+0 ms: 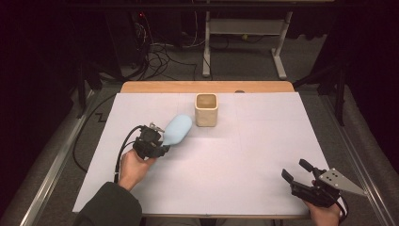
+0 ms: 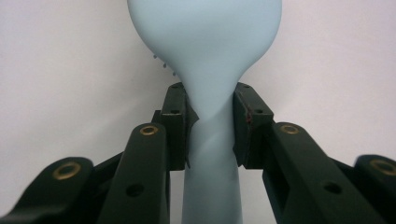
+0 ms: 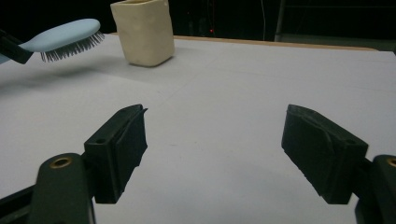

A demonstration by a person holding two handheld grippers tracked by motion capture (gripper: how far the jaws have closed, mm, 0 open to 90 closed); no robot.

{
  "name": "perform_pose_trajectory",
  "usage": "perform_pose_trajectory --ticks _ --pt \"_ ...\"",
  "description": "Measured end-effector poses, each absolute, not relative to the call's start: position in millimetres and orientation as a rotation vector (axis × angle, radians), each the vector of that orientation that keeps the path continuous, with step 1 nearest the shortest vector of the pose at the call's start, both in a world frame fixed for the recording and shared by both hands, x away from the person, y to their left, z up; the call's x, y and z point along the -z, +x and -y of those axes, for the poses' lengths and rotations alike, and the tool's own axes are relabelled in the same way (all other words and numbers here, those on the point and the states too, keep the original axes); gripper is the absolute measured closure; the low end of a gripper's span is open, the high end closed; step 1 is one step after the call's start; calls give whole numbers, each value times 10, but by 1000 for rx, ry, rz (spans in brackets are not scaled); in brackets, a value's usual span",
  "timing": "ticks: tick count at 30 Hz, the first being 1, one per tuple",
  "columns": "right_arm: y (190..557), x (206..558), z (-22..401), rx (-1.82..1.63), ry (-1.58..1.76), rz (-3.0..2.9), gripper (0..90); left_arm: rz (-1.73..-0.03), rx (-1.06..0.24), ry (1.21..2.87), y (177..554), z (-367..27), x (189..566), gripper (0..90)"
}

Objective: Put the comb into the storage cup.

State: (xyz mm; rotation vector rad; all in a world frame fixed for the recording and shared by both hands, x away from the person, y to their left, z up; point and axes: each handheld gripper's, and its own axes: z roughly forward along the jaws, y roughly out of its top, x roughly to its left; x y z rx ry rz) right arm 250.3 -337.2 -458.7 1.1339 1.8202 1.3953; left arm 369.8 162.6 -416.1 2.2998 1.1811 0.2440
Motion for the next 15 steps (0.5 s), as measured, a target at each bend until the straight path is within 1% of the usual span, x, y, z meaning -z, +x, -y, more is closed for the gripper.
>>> perform_pose_trajectory --ticks 15 --pt "2496 4577 3354 -1395 1115 -1817 226 -1089 -241 2245 3464 -1669 4099 694"
